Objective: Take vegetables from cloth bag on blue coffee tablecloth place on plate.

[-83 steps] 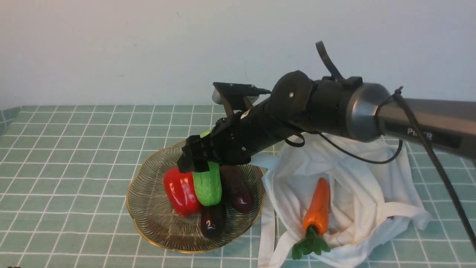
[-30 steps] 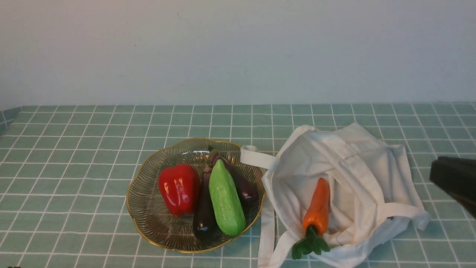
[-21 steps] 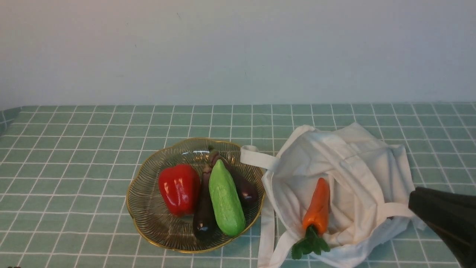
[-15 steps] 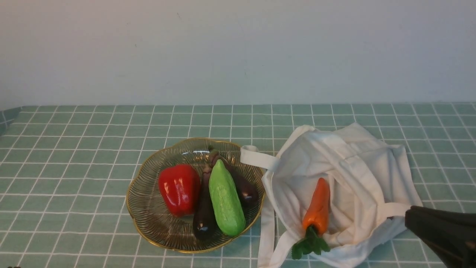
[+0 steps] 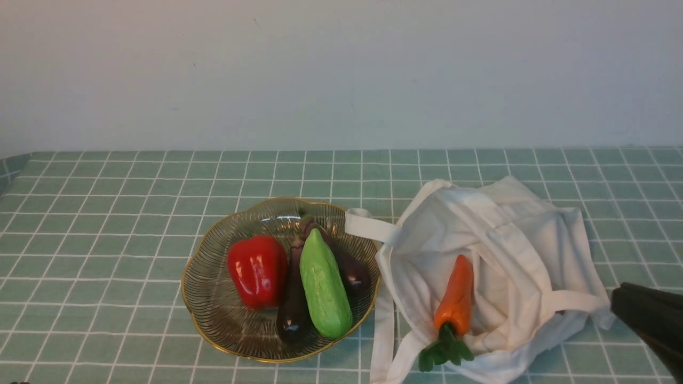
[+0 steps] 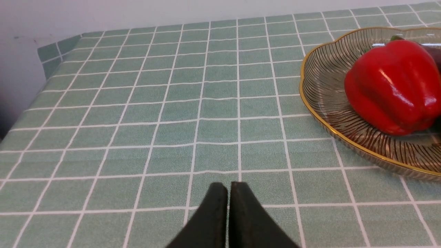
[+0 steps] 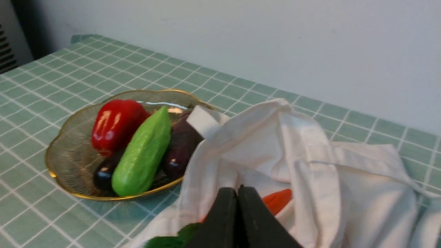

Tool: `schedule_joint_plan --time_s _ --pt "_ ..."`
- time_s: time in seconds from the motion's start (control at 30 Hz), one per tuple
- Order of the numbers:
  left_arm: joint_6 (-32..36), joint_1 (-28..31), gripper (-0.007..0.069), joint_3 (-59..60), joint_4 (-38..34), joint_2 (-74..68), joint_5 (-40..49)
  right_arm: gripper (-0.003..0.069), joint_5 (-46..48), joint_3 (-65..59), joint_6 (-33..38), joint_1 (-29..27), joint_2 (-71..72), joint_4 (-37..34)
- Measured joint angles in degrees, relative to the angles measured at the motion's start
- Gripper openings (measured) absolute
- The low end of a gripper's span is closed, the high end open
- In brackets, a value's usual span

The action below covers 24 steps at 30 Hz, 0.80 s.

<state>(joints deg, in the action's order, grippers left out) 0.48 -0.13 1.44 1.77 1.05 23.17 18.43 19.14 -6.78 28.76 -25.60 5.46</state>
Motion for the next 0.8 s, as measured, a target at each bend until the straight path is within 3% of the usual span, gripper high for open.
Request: schedule_joint_plan --time_s 0.27,0.4,0.57,0.8 --pt "0.0 0.0 -0.0005 0.0 0.0 0.0 0.0 -0.0016 -2.2 -13.6 0.9 -19.8 14.5 -6.2" --pt "0.0 0.0 -0.0005 0.0 0.0 0.0 0.0 -0.0016 -2.0 -19.0 0.9 -26.4 20.8 -7.0" --pt "0.0 0.0 -0.0005 0.0 0.0 0.0 0.0 -0.0016 -1.3 -20.8 0.9 -32.2 25.6 -8.1" --pt "0.0 0.0 -0.0005 0.0 0.0 0.0 0.0 -0.0016 1.7 -20.7 2.6 -33.4 26.2 -8.3"
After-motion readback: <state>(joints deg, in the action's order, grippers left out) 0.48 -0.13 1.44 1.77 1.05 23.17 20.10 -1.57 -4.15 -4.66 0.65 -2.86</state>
